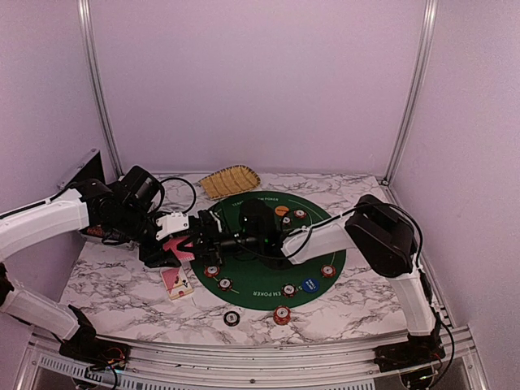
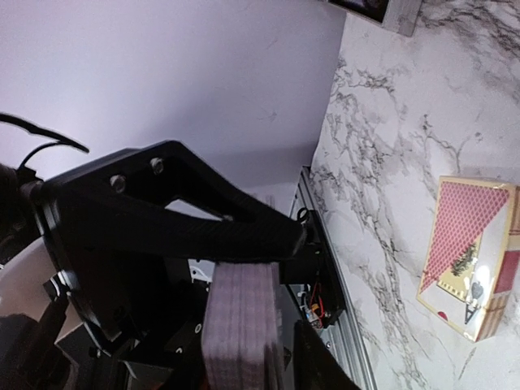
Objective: Distribute texas hold em gaming equipment
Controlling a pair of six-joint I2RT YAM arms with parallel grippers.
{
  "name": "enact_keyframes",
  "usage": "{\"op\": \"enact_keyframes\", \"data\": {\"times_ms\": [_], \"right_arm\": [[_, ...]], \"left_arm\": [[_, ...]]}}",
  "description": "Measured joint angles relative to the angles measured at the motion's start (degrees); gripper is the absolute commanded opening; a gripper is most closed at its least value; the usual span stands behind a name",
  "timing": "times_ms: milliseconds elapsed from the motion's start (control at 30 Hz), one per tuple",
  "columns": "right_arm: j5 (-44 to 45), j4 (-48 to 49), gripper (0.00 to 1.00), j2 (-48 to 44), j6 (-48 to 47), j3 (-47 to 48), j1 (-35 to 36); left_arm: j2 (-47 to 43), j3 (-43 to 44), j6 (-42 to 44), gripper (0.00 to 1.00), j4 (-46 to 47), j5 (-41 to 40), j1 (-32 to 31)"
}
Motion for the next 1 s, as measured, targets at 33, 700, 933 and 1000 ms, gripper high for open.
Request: {"op": "enact_keyframes", "data": {"times_ms": [33, 700, 933, 1000], "right_arm": [[0.04, -0.37, 0.41, 0.00, -0.15, 0.02, 0.04], [1.31, -5.05, 0.58, 2.64, -0.63, 4.76, 1.01], [1.95, -9.05, 0.63, 2.97, -2.16, 6.08, 1.03], [2.29, -9.84, 0.63, 2.97, -2.89, 6.14, 1.03]], "left_arm": [[-0.02, 0.00, 0.00, 0.34, 0.00, 0.02, 0.00], [0.00, 0.00, -1.20, 0.28, -0.11, 0.04, -0.28], [0.00, 0.00, -1.31, 0.24, -0.17, 0.02, -0.28], [0.00, 0.00, -1.31, 0.23, -0.35, 0.02, -0.28]]}}
